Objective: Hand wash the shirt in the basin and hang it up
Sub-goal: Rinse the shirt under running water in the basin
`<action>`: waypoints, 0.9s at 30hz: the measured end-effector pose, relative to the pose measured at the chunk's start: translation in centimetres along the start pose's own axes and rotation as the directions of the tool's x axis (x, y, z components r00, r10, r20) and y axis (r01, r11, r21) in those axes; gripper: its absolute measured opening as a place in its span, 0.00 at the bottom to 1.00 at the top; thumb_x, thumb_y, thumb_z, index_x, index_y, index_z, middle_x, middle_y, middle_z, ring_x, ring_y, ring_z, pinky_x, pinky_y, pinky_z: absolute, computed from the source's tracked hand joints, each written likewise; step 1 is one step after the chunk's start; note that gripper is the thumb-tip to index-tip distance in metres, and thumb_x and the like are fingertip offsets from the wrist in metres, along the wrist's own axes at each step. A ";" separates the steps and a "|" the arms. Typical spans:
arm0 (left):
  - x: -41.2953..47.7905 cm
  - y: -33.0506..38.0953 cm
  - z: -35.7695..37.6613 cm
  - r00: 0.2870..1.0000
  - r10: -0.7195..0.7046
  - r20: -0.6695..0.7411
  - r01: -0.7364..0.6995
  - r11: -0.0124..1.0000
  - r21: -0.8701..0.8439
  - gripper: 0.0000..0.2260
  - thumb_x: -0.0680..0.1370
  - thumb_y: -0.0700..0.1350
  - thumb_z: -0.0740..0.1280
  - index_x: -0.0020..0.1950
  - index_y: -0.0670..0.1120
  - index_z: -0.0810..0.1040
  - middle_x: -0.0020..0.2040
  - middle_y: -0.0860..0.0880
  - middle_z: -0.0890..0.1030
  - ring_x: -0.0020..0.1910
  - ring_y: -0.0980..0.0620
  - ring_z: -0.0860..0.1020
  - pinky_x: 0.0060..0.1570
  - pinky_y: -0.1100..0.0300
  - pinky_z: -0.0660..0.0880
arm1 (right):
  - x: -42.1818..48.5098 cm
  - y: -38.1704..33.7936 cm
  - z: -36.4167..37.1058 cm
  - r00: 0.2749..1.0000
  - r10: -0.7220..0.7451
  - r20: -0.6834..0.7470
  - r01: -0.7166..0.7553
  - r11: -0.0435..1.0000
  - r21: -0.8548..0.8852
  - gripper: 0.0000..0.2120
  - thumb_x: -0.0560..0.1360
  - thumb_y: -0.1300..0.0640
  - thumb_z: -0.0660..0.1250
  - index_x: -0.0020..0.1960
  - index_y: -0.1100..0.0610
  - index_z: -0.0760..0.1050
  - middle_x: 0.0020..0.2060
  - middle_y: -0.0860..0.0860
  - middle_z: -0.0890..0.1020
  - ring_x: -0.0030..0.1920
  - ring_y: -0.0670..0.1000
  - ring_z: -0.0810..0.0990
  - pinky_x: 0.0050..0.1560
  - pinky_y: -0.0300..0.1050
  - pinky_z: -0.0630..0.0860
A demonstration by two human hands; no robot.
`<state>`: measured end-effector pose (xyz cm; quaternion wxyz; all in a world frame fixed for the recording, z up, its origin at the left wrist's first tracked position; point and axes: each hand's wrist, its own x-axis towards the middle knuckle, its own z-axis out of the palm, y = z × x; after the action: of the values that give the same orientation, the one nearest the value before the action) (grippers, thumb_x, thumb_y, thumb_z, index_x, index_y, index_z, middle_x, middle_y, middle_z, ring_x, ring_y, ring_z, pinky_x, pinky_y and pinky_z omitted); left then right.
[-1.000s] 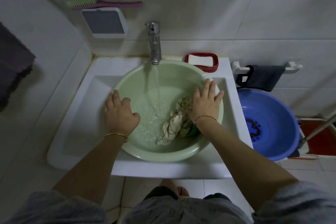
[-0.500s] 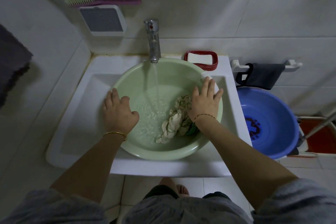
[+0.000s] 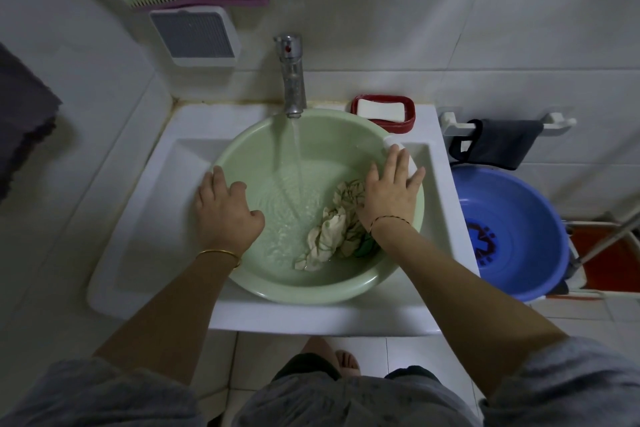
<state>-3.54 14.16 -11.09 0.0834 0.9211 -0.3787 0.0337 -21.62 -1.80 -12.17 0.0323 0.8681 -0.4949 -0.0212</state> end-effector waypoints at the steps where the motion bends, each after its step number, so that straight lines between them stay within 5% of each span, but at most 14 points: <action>1: 0.0 0.0 0.0 1.000 0.001 0.003 -0.001 1.000 0.000 0.28 0.60 0.47 0.59 0.57 0.39 0.78 0.71 0.34 0.65 0.70 0.35 0.62 0.66 0.43 0.60 | 0.0 0.0 0.0 1.000 0.000 0.001 0.000 1.000 0.001 0.33 0.76 0.49 0.63 0.76 0.55 0.54 0.75 0.64 0.43 0.75 0.65 0.41 0.71 0.69 0.45; 20: 0.0 0.0 0.1 1.000 0.001 0.019 0.000 1.000 -0.006 0.24 0.62 0.42 0.69 0.57 0.40 0.78 0.71 0.34 0.65 0.70 0.35 0.62 0.67 0.43 0.61 | -0.1 -0.1 -0.2 1.000 -0.001 0.009 0.001 1.000 0.002 0.32 0.76 0.49 0.63 0.75 0.56 0.55 0.75 0.64 0.43 0.75 0.65 0.41 0.71 0.69 0.45; 27: 0.0 -0.1 0.1 1.000 0.008 -0.015 -0.008 1.000 -0.007 0.26 0.60 0.45 0.62 0.56 0.39 0.79 0.70 0.33 0.66 0.69 0.33 0.64 0.66 0.42 0.62 | 0.0 -0.1 -0.2 1.000 -0.003 0.009 0.003 1.000 0.005 0.32 0.76 0.50 0.63 0.75 0.56 0.55 0.75 0.64 0.43 0.75 0.65 0.41 0.71 0.69 0.45</action>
<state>-3.51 14.19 -11.24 0.0894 0.9191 -0.3817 0.0393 -21.57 -1.72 -11.95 0.0278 0.8688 -0.4938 -0.0238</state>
